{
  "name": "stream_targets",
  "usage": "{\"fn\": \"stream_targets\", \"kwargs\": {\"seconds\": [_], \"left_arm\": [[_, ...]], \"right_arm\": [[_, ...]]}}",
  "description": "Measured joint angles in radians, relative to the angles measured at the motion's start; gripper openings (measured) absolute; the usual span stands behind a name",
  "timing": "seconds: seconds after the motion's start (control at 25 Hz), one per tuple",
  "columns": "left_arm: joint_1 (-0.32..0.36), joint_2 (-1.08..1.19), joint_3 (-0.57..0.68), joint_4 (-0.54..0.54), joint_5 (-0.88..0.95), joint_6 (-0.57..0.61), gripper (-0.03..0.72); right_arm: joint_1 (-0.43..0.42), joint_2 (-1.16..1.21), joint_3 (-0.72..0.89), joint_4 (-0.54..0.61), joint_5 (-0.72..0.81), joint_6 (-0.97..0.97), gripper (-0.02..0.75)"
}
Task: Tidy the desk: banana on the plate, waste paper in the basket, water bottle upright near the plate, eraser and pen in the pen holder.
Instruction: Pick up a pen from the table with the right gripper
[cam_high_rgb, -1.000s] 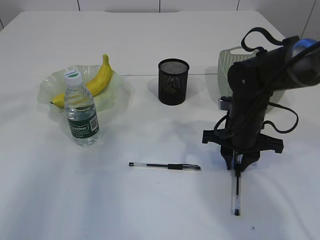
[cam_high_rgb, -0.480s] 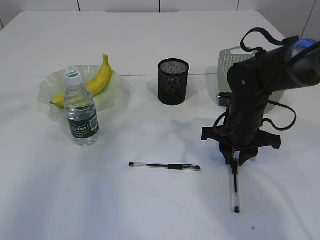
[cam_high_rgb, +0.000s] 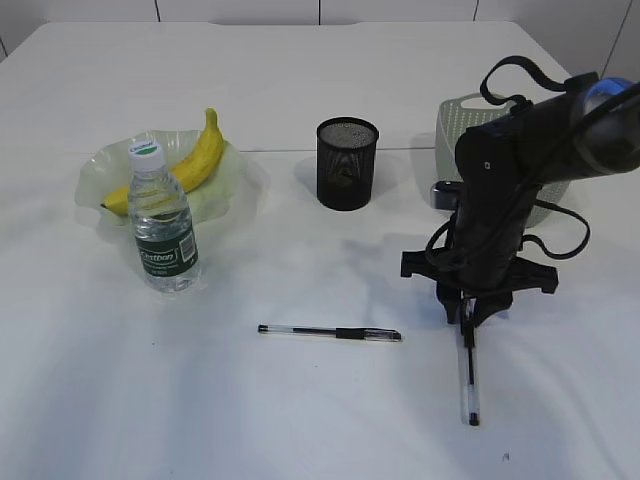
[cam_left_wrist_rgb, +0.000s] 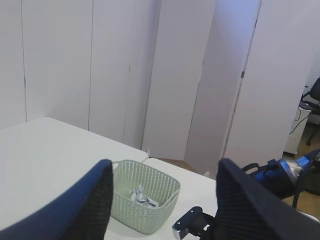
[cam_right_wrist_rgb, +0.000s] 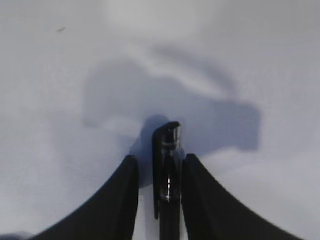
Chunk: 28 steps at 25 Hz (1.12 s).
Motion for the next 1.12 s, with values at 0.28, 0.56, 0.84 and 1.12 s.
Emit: {"fn": "stream_targets", "kwargs": {"seconds": [0.28,0.56,0.84,1.12], "left_arm": [[0.0,0.0,0.0,-0.015,-0.001,0.0,0.452],[0.0,0.0,0.0,-0.022,-0.002,0.0,0.452],[0.0,0.0,0.0,-0.026,-0.021,0.0,0.452],[0.0,0.0,0.0,-0.028,-0.037,0.0,0.452]], "right_arm": [[0.0,0.016,-0.011,0.011,0.009,-0.047,0.232],[0.0,0.02,-0.018,0.026,0.018,-0.069,0.132],[0.0,0.02,-0.018,0.023,0.019,-0.07,0.083],[0.0,0.044,-0.085,0.001,0.025,-0.081,0.081]]}}
